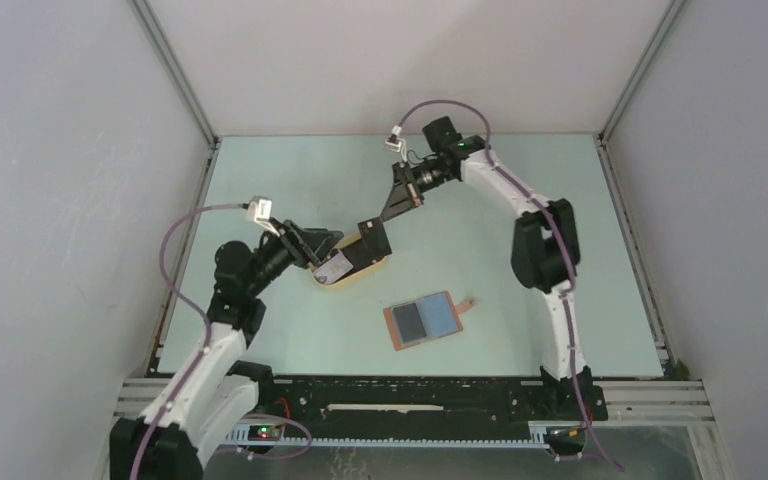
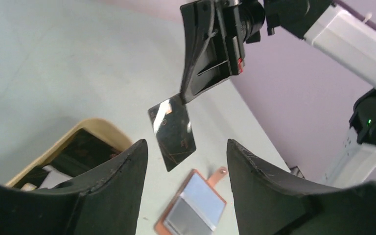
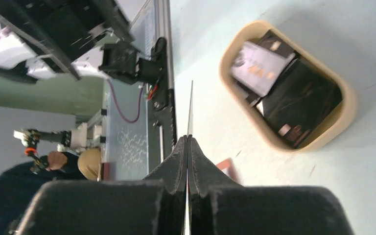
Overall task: Put the credit cards into the card holder
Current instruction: Place the credit card in the storage box, then insert the credit card into the card holder.
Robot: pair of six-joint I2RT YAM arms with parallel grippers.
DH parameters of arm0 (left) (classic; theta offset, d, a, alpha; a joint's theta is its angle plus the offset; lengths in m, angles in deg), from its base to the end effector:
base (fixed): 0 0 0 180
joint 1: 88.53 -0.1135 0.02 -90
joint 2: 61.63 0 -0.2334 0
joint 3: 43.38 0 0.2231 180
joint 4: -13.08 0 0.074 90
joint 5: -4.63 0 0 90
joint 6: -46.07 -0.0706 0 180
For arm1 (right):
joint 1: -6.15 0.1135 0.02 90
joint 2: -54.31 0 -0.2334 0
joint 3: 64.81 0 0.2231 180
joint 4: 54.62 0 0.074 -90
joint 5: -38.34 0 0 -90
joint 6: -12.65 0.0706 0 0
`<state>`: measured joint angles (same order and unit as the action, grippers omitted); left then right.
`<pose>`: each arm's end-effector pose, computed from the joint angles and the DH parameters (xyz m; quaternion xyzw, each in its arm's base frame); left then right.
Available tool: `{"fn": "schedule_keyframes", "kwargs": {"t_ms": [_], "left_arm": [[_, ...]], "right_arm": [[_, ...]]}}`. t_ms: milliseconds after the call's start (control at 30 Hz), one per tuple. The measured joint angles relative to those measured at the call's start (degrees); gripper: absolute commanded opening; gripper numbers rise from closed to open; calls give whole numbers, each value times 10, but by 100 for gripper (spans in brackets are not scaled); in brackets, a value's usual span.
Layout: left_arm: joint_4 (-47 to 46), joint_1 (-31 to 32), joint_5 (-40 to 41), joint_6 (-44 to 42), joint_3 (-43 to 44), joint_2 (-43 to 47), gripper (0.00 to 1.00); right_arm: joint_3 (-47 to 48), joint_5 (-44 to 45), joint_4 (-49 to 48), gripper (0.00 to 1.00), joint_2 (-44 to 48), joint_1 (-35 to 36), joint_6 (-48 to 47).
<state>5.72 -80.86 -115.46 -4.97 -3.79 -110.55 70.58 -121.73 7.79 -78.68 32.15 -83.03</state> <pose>0.2151 -0.0647 0.2486 -0.0136 0.7174 -0.4370 0.5424 0.3763 0.2574 0.2086 -0.3588 0.7203 0.5832 0.1107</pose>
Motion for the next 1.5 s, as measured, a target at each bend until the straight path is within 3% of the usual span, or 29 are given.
{"fn": "schedule_keyframes", "kwargs": {"t_ms": [167, 333, 500, 633, 733, 933, 1233, 1433, 1500], "left_arm": [[-31, 79, 28, 1, -43, 116, 86], [-119, 167, 52, 28, -94, 147, 91], [-202, 251, 97, 43, -135, 102, 91], [-233, 343, 153, 17, -139, 55, 90], [-264, 378, 177, 5, -139, 12, 89], [-329, 396, 202, 11, -139, -96, 82], [-442, 418, 170, 56, -136, -230, 50], [-507, 419, 137, 91, -117, -293, 40], [-522, 420, 126, 103, -107, -312, 30]], "right_arm": [[-148, 1, 32, 0, 208, -13, -80], [-301, -12, 58, 0, 363, -34, -143], [-426, -32, 89, 0, 419, -61, -191], [-468, -44, 144, 0, 417, -70, -257], [-474, -53, 167, 0, 414, -73, -285], [-474, -66, 183, 0, 400, -75, -316], [-474, -68, 184, 0, 395, -76, -326], [-474, -68, 184, 0, 389, -76, -327], [-474, -67, 184, 0, 388, -76, -327]]}}
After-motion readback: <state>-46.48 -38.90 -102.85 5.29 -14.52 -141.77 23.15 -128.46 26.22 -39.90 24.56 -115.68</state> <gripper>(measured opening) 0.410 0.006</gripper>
